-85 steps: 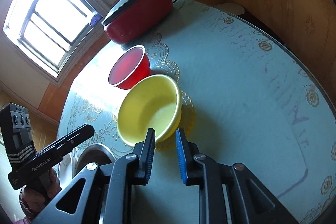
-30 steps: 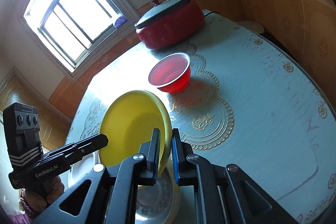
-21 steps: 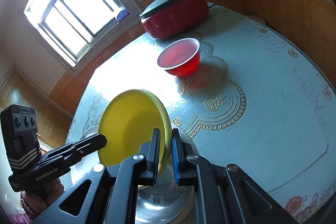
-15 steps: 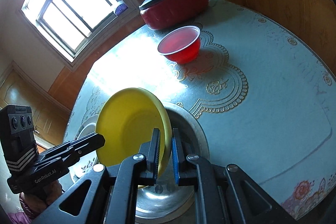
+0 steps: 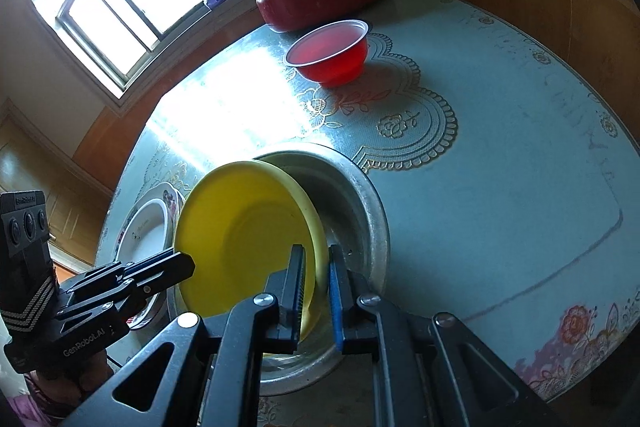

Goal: Organize plates and bowls
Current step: 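Lift the yellow bowl and lower it into the steel bowl with the left gripper, then open the left gripper and withdraw it from the yellow bowl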

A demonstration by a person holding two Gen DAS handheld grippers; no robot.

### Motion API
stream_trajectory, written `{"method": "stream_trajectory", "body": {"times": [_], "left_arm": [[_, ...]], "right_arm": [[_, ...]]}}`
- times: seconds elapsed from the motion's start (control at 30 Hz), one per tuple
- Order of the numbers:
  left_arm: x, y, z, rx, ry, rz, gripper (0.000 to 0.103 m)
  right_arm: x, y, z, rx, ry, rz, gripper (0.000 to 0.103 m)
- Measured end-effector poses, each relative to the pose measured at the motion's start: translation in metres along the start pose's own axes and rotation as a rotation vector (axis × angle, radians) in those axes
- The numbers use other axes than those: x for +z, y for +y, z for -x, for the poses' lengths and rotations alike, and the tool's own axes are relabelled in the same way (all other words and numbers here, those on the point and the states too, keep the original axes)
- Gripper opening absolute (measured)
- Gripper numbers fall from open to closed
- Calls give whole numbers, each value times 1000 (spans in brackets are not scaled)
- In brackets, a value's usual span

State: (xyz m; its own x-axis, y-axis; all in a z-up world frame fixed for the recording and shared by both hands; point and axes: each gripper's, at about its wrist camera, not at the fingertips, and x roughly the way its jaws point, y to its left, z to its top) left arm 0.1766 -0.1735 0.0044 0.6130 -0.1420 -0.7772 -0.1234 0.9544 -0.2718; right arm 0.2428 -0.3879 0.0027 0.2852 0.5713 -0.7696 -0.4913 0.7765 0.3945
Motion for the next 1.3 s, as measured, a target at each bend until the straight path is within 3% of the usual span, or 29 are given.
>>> {"method": "stream_trajectory", "body": {"times": [0.43, 0.6, 1.3], "left_arm": [[-4, -4, -11, 96, -13, -42, 11], [-5, -4, -11, 124, -25, -56, 11], [0, -5, -5, 182, -79, -62, 11]], "right_arm": [[3, 4, -9, -36, 6, 44, 12], [5, 6, -8, -16, -5, 42, 19], [16, 1, -2, 9, -41, 45, 20]]}}
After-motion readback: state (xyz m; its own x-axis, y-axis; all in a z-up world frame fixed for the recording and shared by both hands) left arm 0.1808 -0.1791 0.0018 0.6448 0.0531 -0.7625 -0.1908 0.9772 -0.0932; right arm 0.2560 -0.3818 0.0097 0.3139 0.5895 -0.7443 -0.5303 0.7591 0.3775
